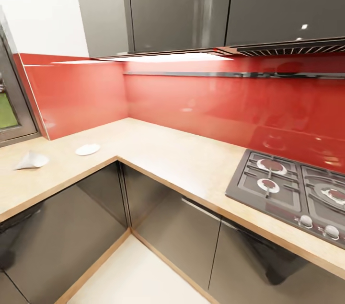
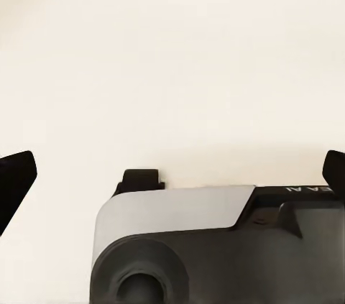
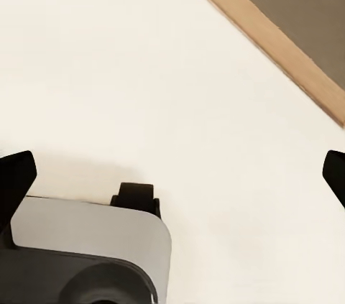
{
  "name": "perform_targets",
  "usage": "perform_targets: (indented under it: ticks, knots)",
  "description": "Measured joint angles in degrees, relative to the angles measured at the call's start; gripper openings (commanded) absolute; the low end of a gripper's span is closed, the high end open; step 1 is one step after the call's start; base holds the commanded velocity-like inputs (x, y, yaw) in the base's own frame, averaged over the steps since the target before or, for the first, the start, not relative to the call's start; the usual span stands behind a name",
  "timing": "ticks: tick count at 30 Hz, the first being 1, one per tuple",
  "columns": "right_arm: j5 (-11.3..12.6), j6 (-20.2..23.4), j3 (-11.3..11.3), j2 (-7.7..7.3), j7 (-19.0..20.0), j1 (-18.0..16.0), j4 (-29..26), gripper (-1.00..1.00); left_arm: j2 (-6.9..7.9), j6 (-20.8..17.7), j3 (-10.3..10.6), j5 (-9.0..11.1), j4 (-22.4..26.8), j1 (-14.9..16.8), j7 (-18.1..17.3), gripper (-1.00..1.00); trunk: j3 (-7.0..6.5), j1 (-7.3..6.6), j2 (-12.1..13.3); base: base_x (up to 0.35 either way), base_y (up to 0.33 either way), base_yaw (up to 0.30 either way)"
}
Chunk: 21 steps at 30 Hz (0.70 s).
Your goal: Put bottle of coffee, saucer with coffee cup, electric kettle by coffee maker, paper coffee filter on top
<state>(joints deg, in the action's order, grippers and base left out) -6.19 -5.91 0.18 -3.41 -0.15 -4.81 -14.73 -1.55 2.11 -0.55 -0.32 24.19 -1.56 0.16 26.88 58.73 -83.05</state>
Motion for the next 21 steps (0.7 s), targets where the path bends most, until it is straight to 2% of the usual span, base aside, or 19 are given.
perform_targets:
  ticks: [21]
  knots:
    - [-0.1,-0.1,0.0,0.19,-0.1,0.0,0.0,1.00,0.02,0.0,0.0,0.0,0.0,0.0,0.0,1.00,0.00,0.00,0.0,-0.001,-0.001,0.278]
